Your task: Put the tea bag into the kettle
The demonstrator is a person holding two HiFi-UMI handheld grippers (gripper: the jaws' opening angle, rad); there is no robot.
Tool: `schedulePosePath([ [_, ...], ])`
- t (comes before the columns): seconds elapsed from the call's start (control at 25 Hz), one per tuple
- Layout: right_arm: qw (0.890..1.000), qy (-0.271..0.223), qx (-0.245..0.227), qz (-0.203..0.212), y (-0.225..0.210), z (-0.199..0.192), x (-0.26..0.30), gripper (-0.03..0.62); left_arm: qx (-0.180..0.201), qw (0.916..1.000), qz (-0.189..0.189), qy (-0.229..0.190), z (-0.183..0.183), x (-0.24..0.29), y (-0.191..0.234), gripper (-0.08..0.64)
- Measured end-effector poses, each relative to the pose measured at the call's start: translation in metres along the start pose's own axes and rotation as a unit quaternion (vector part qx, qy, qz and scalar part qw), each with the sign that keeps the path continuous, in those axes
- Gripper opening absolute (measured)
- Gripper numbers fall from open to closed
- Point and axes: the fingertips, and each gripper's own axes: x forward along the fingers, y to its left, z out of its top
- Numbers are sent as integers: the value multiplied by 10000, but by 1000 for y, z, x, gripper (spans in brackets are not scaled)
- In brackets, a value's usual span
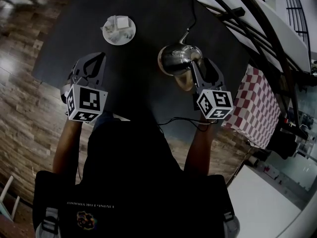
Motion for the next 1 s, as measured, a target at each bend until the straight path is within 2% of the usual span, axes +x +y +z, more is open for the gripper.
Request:
schedulePosePath([
  [0.36,9938,-544,632,-733,12,1,-39,189,339,9978,-533,-187,3,1,0,5],
  [0.56,9913,-543,761,-923,41,-3,-54,163,447,9945,-877,-354,5,-1,0,6],
  [0.68,9913,-585,774,-894,63,-4,-60,131,508,9917,-1093,-443,4,-3,-4,5],
  [0.88,9953,-474,602,-584,100,-10,-61,45,491,9886,-1339,-490,-1,-6,-14,5],
  [1.0,9969,-412,501,-447,115,-11,-61,28,495,9866,-1452,-556,-1,-8,-21,5],
])
